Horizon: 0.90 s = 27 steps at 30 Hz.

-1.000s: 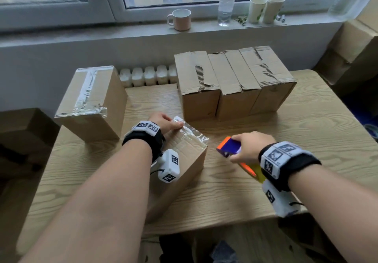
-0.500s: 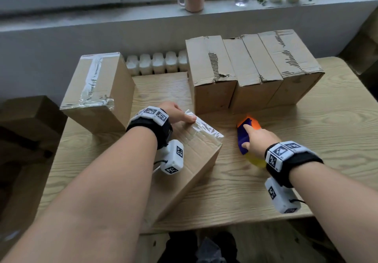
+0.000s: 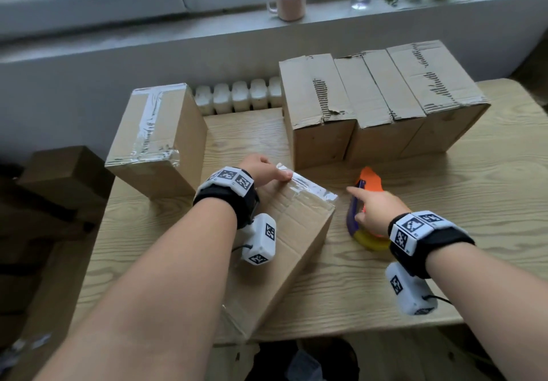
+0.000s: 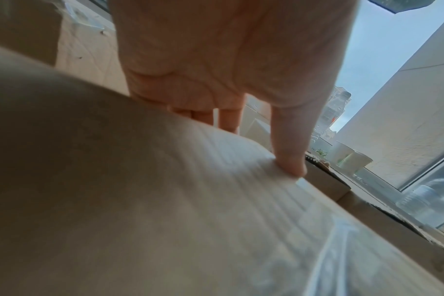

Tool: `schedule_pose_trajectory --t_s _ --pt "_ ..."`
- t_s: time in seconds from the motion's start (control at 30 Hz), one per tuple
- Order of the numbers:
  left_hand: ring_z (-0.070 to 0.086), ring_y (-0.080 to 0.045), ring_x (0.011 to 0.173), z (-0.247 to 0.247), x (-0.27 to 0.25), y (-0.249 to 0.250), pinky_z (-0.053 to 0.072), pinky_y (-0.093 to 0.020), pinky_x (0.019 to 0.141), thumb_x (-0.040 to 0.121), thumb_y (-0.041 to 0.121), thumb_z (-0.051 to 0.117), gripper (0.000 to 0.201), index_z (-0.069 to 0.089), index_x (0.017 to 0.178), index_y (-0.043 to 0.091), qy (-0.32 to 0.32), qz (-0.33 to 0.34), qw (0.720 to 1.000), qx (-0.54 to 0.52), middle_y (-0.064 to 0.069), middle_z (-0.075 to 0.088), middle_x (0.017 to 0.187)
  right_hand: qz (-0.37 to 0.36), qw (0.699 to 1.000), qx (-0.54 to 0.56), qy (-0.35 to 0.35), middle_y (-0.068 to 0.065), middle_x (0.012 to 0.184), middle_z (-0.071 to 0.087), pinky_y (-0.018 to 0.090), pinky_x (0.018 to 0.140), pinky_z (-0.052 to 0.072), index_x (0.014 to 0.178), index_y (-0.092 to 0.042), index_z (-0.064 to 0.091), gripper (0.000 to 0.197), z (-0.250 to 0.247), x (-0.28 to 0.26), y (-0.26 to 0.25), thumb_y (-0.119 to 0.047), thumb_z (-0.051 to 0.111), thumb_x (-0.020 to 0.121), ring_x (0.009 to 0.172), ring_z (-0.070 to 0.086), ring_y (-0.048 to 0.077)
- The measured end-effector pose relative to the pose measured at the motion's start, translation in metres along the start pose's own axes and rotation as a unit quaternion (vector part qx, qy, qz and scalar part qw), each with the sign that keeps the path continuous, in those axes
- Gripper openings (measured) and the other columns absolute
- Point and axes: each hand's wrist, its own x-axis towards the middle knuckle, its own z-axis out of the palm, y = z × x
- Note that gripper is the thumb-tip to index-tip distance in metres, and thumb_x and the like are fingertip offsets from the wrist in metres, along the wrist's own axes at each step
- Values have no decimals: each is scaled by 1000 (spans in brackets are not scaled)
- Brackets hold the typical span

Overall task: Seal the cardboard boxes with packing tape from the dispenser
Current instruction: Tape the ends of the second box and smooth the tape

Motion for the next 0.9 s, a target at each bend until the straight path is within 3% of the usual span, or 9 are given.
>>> schedule_pose_trajectory --t_s 0.07,0.13,0.2,0.3,0.37,0.43,0.5,0.73,0.9 --pt "54 -17 83 -2 -1 -4 47 -30 73 75 44 77 41 60 98 15 24 -18 999 -26 1 56 89 -8 995 14 95 7 125 58 33 89 45 141 -31 46 49 -18 -5 -4 -23 51 93 115 55 28" --pt "58 -22 91 -2 -2 -8 52 -39 88 70 45 80 47 61 100 15 43 -35 997 -55 -2 59 93 -43 979 43 192 6 114 60 35 89 45 130 -27 59 36 -38 -10 -13 -24 50 95 110 56 27" --pt "61 -22 91 1 -8 -9 54 -43 90 64 45 84 47 59 93 17 57 -30 996 -67 -2 60 92 -107 961 74 244 3 106 61 34 88 45 122 -23 66 30 -53 -17 -29 -25 53 95 105 56 23" --pt "57 -15 96 2 -12 -8 49 -34 90 61 45 85 47 57 94 26 140 53 988 23 5 57 101 -193 956 47 216 -2 110 59 30 90 42 121 -22 66 29 -58 -28 -56 -28 55 95 107 51 17" --pt "54 -11 92 1 -20 -1 45 -28 84 68 37 81 30 62 90 32 190 154 966 87 8 56 98 -224 958 -12 180 -3 116 57 28 89 41 120 -22 64 27 -52 -28 -70 -26 53 95 108 46 16" --pt "57 -9 88 3 -25 5 44 -23 79 75 29 76 11 69 82 33 169 222 951 130 10 62 90 -233 959 -43 155 -2 119 55 30 90 42 120 -21 61 28 -44 -27 -76 -21 51 93 108 42 18" --pt "56 -7 80 7 -28 8 44 -20 77 78 24 74 7 75 84 29 119 249 945 175 12 62 83 -227 963 -52 134 -1 120 54 33 93 42 123 -20 58 31 -40 -25 -78 -19 51 92 110 42 19" --pt "54 -3 68 7 -18 2 38 -10 62 76 28 78 11 78 87 23 70 226 961 142 7 67 75 -178 978 -41 98 0 122 56 32 97 38 121 -23 65 29 -44 -10 -76 -31 54 95 115 43 20" --pt "66 -12 90 -3 -12 -27 49 -26 90 77 23 79 5 77 81 25 28 111 993 -35 2 74 88 -107 987 41 113 1 116 53 34 96 41 116 -25 70 32 -40 -11 -68 -40 63 90 115 42 20"
